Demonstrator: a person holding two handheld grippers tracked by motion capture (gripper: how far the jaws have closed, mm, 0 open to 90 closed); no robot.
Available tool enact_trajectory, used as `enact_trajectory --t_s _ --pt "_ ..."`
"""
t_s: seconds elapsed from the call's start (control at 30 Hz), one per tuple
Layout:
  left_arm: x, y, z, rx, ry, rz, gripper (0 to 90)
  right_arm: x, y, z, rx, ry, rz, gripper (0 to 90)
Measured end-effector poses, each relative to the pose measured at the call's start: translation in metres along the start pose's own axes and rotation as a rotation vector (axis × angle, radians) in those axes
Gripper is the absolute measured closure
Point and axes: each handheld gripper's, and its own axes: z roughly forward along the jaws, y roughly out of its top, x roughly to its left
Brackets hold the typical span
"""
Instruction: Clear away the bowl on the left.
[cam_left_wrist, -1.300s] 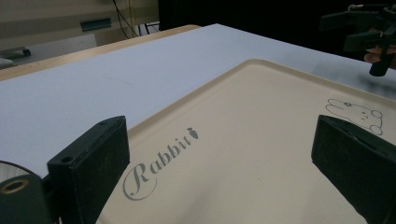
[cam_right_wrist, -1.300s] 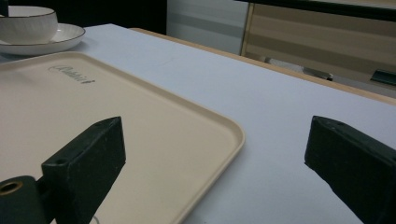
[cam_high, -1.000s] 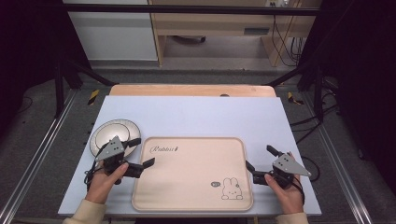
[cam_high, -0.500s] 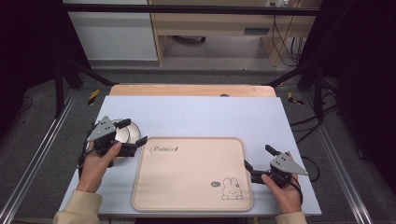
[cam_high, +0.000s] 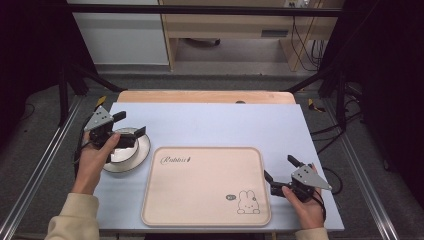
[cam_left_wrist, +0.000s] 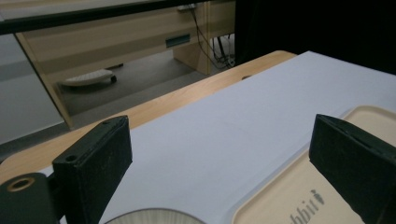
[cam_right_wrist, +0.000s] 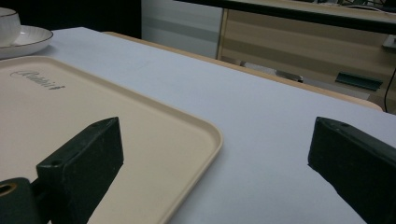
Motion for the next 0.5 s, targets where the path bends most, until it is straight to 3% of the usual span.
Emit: enact_trajectory --t_s 0.1,0.27,0.33,0.4,0.5 --pt "0.007 -0.006 -0.003 0.025 0.040 -0.003 5.8 0.001 0.001 0.001 -0.007 -0.002 0.002 3.5" --pt "0.013 -0.011 -0.008 0.040 0.055 -0.034 6.1 0.003 0.003 0.000 -0.016 0.002 -0.008 3.5" --pt "0.015 -0.014 -0.009 0.064 0.089 -0.038 6.5 0.004 0.003 -0.001 -0.013 0.000 -0.007 3.5" --pt "0.018 -0.018 -0.011 0.076 0.104 -0.067 6.5 0.004 0.003 -0.002 -0.015 0.000 -0.008 3.5" --pt "0.022 -0.020 -0.013 0.093 0.120 -0.068 6.6 0.004 0.003 -0.002 -0.012 0.001 -0.009 3.4"
